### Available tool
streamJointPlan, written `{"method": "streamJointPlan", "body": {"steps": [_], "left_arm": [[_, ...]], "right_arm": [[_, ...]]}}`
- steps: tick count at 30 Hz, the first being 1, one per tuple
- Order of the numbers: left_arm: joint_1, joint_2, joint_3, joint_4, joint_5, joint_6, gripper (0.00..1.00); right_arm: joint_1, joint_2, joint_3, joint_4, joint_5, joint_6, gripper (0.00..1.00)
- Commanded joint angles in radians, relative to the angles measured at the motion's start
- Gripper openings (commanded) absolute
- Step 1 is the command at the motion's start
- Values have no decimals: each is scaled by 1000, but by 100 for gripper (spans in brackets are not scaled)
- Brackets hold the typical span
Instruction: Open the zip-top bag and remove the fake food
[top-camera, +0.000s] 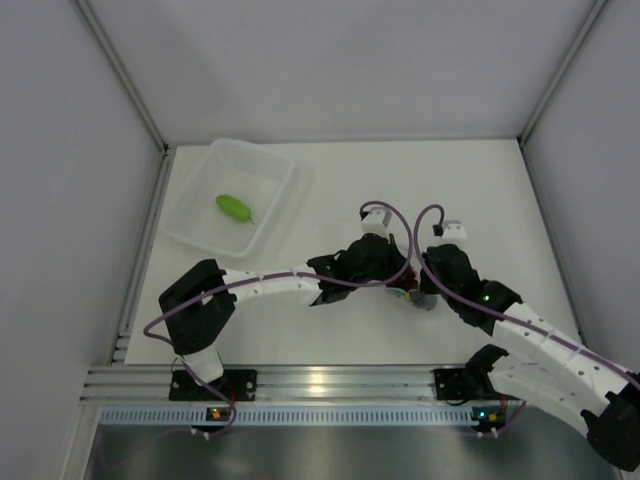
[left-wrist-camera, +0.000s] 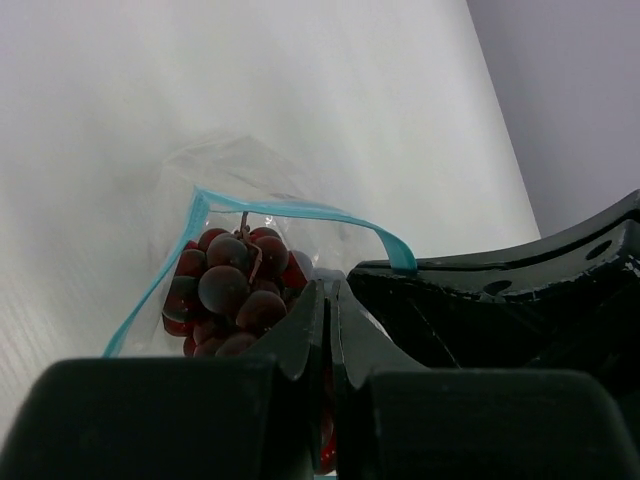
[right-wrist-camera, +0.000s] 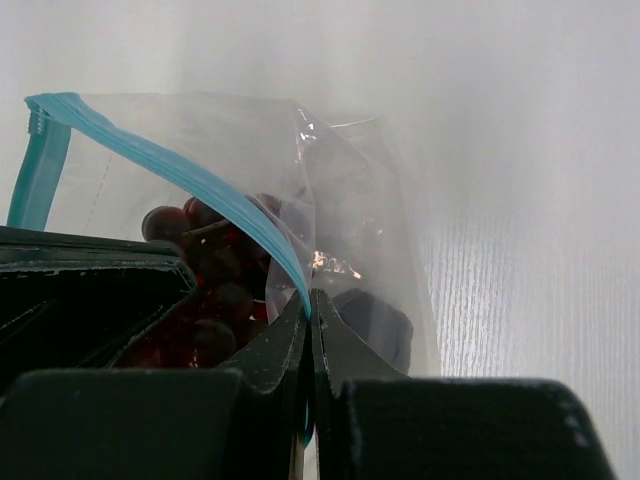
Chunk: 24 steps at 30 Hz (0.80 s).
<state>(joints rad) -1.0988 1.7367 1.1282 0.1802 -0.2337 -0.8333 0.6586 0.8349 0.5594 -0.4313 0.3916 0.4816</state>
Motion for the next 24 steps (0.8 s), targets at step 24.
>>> {"method": "streamJointPlan", "body": {"steps": [24], "left_arm": [[11, -167, -45, 84, -6, 23, 0]], "right_arm": [[4, 84, 65, 68, 33, -15, 0]]}}
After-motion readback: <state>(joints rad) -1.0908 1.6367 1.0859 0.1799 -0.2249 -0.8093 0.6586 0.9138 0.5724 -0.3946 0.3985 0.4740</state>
